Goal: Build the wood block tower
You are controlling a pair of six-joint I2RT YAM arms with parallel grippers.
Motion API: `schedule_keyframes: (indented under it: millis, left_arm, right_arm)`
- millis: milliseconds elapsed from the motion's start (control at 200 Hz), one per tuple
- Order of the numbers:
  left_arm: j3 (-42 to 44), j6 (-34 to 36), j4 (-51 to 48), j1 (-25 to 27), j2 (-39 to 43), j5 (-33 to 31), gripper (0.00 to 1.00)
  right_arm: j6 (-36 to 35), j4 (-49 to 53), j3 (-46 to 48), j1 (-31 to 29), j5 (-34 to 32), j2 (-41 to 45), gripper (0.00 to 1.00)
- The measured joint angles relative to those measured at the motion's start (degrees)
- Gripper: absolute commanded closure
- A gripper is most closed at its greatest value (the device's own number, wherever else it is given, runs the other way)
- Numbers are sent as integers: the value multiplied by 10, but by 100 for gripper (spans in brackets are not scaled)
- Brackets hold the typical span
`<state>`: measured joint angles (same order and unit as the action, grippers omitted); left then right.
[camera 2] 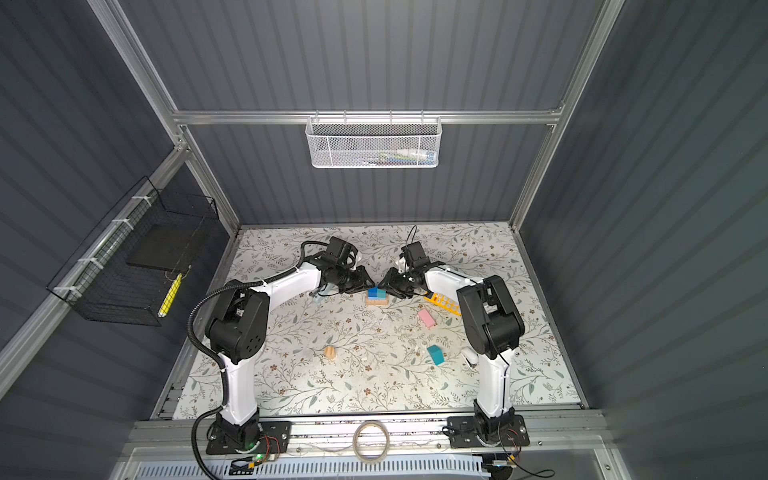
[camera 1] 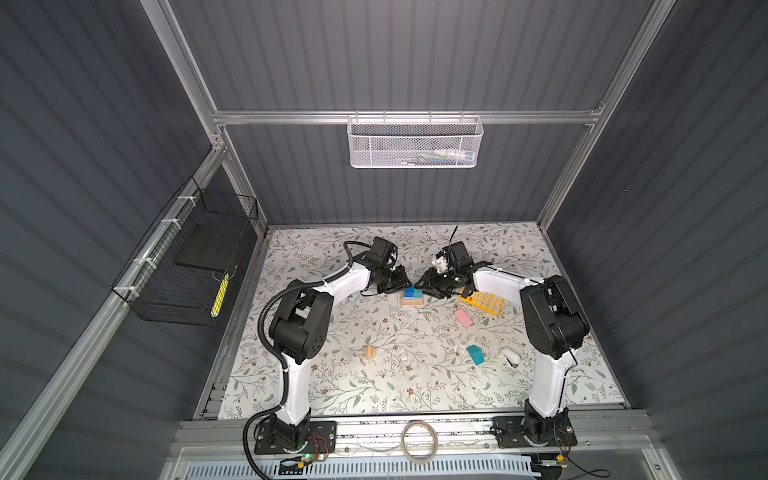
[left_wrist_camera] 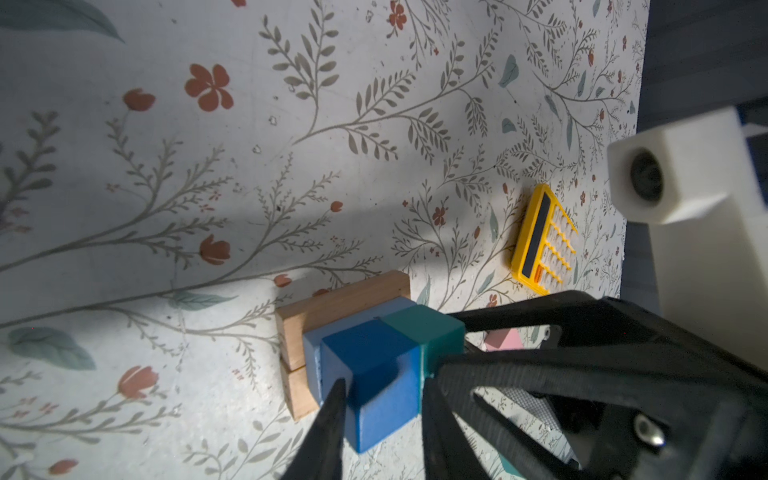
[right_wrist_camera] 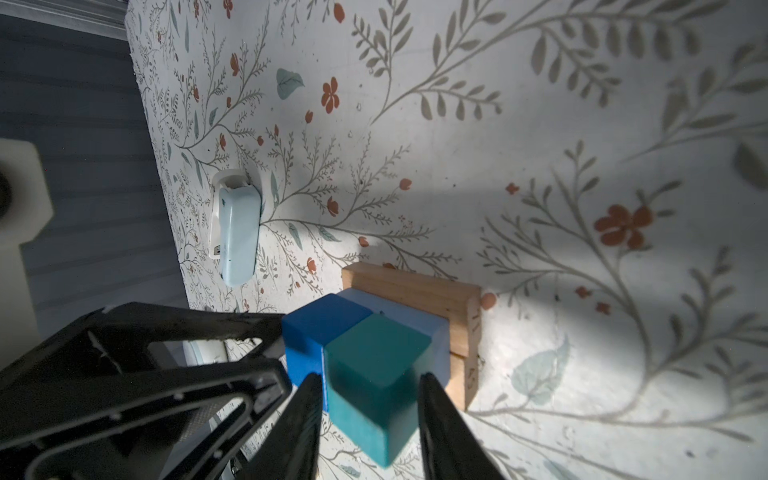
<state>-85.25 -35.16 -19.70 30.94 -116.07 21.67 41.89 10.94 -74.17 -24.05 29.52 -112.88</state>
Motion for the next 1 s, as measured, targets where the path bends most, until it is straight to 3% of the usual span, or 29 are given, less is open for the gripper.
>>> schedule_keyframes:
  millis: [660,1001]
  left_arm:
    - [0,0,-2,1,0,-2,64]
    - [0,0,-7,1,0,-6,63]
  right_arm:
    - [-4,8,-6,0,0,0,48]
    - [-8,11,-12,0,-3,0,50]
